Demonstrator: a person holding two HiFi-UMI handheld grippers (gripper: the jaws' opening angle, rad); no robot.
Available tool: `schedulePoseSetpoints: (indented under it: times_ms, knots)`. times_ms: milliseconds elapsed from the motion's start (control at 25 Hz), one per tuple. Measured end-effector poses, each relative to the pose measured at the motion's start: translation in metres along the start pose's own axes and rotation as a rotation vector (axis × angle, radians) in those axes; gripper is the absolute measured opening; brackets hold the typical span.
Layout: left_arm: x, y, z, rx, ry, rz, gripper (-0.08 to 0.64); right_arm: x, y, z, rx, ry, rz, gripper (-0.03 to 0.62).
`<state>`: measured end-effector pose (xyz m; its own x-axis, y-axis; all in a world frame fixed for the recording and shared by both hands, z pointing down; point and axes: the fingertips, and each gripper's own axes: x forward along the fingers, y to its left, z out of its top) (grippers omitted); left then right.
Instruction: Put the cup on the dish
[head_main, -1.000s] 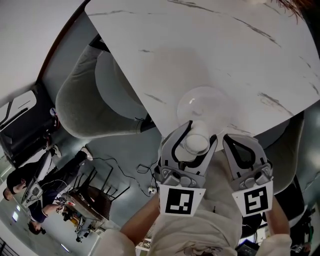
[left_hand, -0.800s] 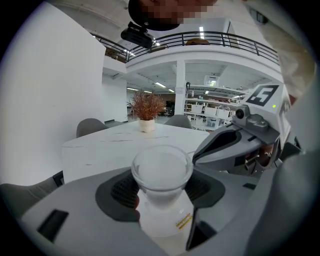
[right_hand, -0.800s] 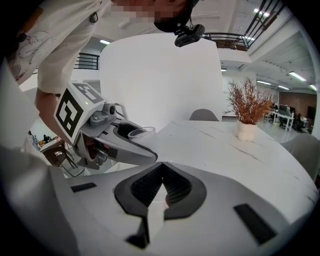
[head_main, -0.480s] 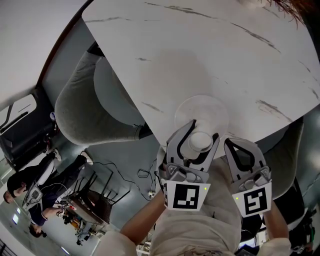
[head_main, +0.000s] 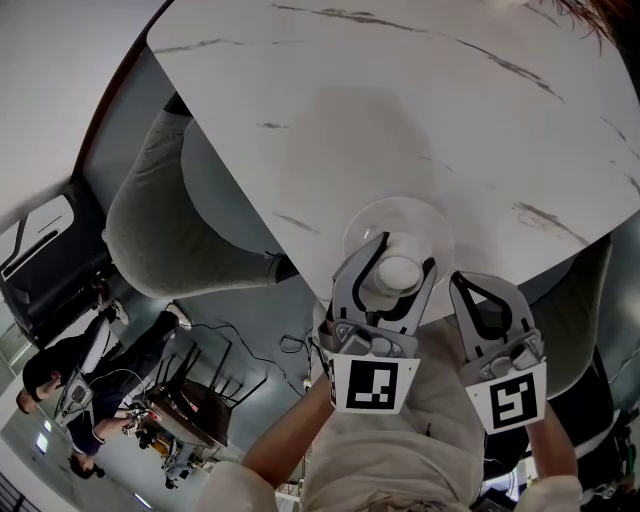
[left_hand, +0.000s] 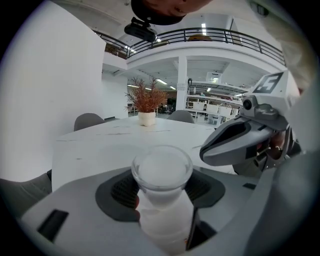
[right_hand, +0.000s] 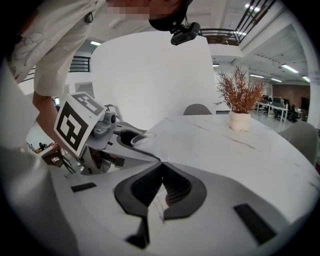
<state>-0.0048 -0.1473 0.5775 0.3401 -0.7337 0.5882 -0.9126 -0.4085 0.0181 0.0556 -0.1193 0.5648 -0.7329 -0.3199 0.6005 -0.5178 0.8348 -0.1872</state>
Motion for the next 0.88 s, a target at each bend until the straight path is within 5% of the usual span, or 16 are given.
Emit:
schedulePoseSetpoints:
  times_ms: [600,880]
  knots:
    - [0.013,0.002,0.006,0.021,-0.092,0.009,0.268,0.009,0.001,0.000,0.029,0.006,0.014,0.005]
    - [0.007,-0.003,0.014,0.026,-0.138,-0.053,0.270,0.009,-0.003,0.002,0.043,0.004,-0.013,0.005]
